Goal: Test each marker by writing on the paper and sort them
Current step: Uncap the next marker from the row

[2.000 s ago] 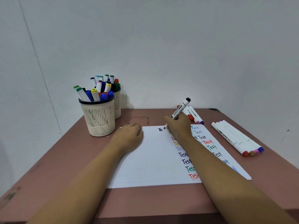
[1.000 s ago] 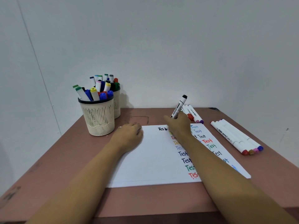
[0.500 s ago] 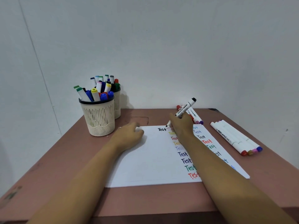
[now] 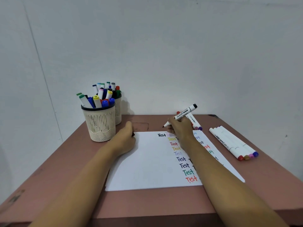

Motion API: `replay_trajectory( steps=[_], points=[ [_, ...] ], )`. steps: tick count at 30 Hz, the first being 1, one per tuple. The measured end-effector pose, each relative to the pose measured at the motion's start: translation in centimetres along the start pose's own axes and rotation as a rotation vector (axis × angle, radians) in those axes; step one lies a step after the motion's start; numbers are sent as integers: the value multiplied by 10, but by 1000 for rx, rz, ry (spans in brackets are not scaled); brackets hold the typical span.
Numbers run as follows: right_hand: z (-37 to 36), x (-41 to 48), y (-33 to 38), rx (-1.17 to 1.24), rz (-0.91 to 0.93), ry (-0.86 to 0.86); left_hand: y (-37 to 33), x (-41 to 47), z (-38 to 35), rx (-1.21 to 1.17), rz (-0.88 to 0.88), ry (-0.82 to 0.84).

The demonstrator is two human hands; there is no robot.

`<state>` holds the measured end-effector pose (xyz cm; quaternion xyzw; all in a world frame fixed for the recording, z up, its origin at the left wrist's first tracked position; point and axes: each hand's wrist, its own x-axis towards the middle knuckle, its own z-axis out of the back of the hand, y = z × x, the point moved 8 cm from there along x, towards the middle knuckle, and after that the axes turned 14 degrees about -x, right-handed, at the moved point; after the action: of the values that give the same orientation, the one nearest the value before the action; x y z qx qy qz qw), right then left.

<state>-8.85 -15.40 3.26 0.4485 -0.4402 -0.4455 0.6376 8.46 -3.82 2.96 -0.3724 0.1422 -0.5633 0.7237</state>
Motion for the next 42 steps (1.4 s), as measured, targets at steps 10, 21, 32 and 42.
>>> replay_trajectory(
  steps=[10,21,32,42],
  points=[
    [-13,-16,22,66,13,142,-29,-9,12,-258,-197,-156],
    [-21,-27,31,-13,78,176,-39,-12,7,-420,-245,-149],
    [-44,-32,25,313,55,410,-37,-11,9,-424,-242,-213],
    [-57,-39,25,373,80,575,-35,-12,-10,-960,-6,121]
  ],
)
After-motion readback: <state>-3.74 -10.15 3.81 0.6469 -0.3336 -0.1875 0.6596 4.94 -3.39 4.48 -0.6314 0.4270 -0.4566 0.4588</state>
